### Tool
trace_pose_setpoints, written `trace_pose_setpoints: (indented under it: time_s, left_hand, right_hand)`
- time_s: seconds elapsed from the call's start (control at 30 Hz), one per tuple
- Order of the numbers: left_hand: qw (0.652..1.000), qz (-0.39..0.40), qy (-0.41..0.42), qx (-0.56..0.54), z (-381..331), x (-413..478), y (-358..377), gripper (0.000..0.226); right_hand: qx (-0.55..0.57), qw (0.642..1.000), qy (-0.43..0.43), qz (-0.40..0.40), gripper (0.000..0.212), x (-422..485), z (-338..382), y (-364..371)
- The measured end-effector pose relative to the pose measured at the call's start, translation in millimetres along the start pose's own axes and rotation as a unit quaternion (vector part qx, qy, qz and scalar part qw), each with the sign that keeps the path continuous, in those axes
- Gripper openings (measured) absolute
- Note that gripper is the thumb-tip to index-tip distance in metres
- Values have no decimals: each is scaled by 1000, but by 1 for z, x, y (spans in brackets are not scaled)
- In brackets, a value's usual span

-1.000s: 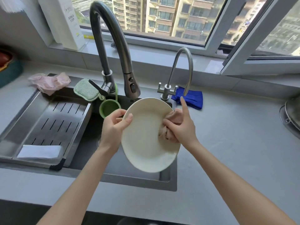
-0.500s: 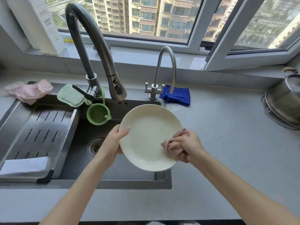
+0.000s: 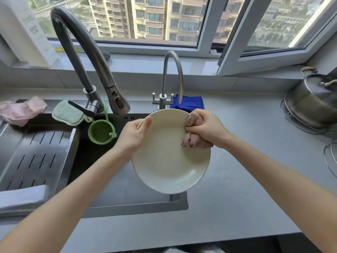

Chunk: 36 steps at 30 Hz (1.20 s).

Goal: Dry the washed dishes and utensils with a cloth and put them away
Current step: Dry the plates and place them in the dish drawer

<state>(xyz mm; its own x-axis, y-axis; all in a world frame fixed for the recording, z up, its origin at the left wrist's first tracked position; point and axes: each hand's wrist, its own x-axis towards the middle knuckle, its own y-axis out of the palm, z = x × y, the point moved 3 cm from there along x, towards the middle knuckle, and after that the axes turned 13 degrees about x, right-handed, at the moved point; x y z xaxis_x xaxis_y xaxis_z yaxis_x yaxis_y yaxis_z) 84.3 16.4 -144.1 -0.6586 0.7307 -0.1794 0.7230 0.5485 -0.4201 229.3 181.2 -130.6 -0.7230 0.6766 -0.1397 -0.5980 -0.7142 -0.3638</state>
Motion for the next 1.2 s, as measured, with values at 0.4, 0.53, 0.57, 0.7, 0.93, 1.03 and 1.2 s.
trace_pose_setpoints:
  time_s: [0.4, 0.53, 0.57, 0.7, 0.93, 1.03, 1.2]
  left_hand:
    - [966, -118, -154, -173, 11, -15, 23, 36]
    - [972, -119, -125, -161, 7, -18, 29, 42]
    - [975, -119, -109, -152, 4, -19, 32, 45]
    - [985, -80, -77, -128, -11, -21, 48, 44]
    - [969, -76, -169, -160, -4, -8, 39, 39]
    - [958, -42, -215, -183, 9, -12, 51, 38]
    - [892, 122, -349, -259, 8, -14, 81, 46]
  right_hand:
    - [-325, 919, -118, -190, 80, -63, -11, 15]
    - [-391, 906, -134, -95, 76, -87, -38, 36]
    - [-378, 915, -115, -80, 74, -84, -42, 38]
    - [-286, 954, -91, -18, 77, -50, -25, 57]
    - [-271, 935, -117, 198, 65, -98, -13, 67]
    - [-331, 916, -178, 141, 64, -117, -24, 27]
    - [-348, 873, -284, 192, 45, -116, -24, -11]
